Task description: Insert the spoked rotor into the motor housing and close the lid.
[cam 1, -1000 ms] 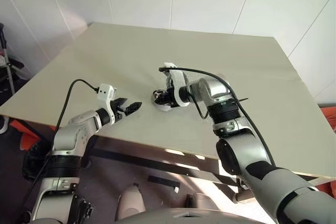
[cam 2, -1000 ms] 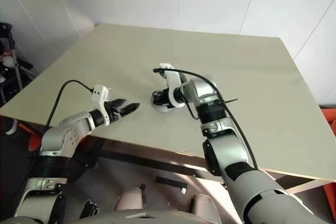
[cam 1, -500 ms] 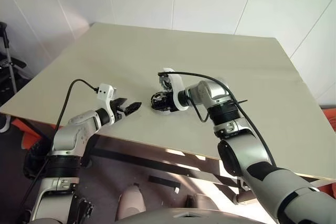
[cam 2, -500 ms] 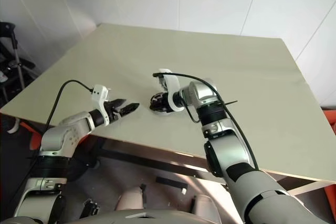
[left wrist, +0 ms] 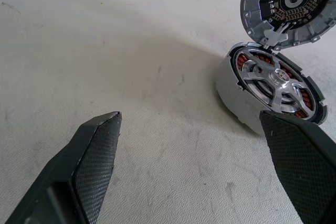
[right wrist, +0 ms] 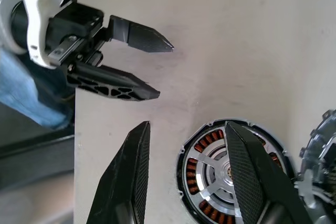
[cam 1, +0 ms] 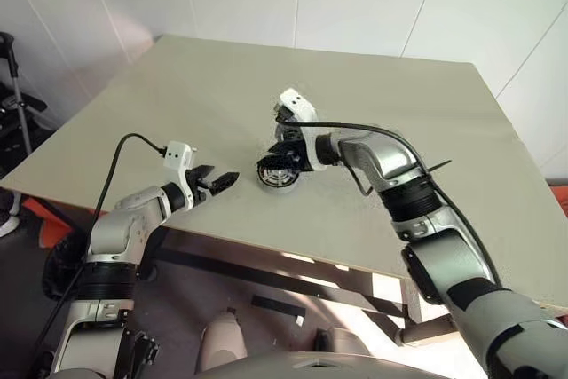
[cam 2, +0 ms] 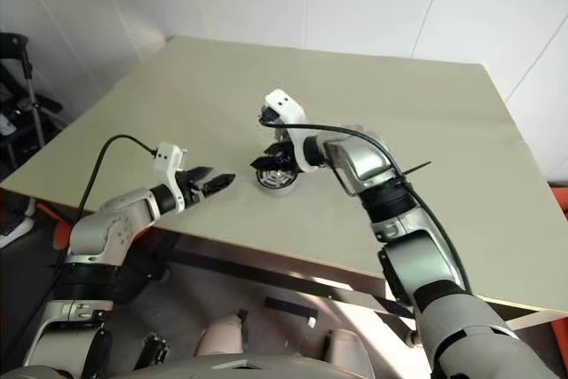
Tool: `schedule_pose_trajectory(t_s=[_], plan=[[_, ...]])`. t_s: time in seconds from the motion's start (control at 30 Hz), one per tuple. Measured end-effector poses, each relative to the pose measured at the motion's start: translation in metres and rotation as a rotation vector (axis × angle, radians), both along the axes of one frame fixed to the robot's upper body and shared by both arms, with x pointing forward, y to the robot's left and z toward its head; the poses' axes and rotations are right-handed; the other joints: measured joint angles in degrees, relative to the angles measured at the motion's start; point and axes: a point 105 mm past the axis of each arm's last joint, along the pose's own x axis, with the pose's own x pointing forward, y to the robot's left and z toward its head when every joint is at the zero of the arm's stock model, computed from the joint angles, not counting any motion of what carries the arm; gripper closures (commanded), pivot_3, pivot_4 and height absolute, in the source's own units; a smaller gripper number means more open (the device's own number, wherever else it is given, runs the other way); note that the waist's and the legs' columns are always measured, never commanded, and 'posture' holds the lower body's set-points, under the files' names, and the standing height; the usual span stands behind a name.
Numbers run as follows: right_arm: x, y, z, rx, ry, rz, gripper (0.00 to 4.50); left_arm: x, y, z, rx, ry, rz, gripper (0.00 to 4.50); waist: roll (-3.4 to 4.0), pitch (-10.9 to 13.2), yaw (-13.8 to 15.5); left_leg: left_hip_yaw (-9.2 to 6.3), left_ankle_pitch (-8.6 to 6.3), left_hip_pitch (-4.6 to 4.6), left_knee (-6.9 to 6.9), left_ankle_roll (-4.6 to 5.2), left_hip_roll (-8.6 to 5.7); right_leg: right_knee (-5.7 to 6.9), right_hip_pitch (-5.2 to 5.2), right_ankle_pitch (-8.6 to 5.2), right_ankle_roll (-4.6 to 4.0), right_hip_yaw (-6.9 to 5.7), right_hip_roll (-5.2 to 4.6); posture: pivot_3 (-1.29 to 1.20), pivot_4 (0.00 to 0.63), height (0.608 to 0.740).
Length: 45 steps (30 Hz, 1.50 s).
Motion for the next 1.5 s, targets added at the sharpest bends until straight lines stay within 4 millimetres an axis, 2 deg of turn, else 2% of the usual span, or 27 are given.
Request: schedule_pose_trajectory(t_s=[0.1,0.17,0.2,0.67,1.03,1.17,1.3,1.5], plan=[[-0.01,-0.019,-0.028,-0.167,-0.115,0.13,1.97,0.002,-0.001,0.002,0.0,-0.007,-0.004,0.03,-0.03,-0.01,0.31,-0.01,-0.01,-0.02,0.05,0.02,-0.02,-0.02,0.05,-0.09,-0.16,-0.03,-0.03,0.0,0.0,0.74],[-0.018,-0.032,-0.054,-0.264,-0.126,0.207,1.97,0.002,0.002,0.002,0.002,-0.005,0.003,0.03,-0.03,0.0,0.19,0.0,-0.02,-0.05,0.13,0.03,-0.02,0.01,0.02,-0.12,-0.22,-0.01,-0.03,0.0,0.0,0.74],[-0.02,-0.033,-0.06,-0.274,-0.123,0.222,1.97,0.002,0.002,0.002,0.002,-0.004,0.004,0.03,-0.03,0.0,0.1,0.0,-0.02,-0.05,0.16,0.05,-0.01,0.05,0.02,-0.12,-0.22,0.0,-0.03,0.0,0.0,0.74],[-0.007,-0.028,-0.057,-0.255,-0.141,0.195,1.97,0.002,-0.002,0.002,0.0,-0.004,-0.01,0.03,-0.04,0.0,-0.93,-0.01,-0.24,-0.13,0.52,0.43,0.01,0.09,0.08,-0.08,-0.3,0.01,-0.02,0.0,0.0,0.74],[-0.003,-0.023,-0.067,-0.264,-0.155,0.209,1.97,0.002,-0.002,0.002,-0.001,-0.004,-0.012,0.03,-0.04,-0.01,-1.42,-0.02,-0.28,-0.06,0.58,0.49,0.03,0.15,0.14,-0.08,-0.31,0.01,-0.02,0.0,0.0,0.74],[-0.001,-0.023,-0.067,-0.255,-0.152,0.198,2.9,0.002,-0.002,0.002,-0.001,-0.005,-0.012,0.03,-0.04,-0.01,-1.47,-0.02,-0.28,-0.03,0.59,0.5,0.03,0.15,0.19,-0.08,-0.31,0.02,-0.02,0.0,0.0,0.74],[0.0,-0.022,-0.066,-0.251,-0.155,0.196,4.2,0.002,-0.002,0.002,-0.001,-0.005,-0.011,0.03,-0.04,-0.01,-1.41,-0.03,-0.28,-0.04,0.59,0.51,0.03,0.13,0.19,-0.08,-0.31,0.0,-0.02,0.0,0.0,0.74],[0.0,-0.02,-0.065,-0.248,-0.16,0.198,4.2,0.002,-0.002,0.002,-0.001,-0.006,-0.011,0.03,-0.04,-0.01,-1.33,-0.06,-0.3,-0.06,0.61,0.53,0.01,0.13,0.21,-0.08,-0.31,-0.01,-0.03,0.0,0.0,0.74]])
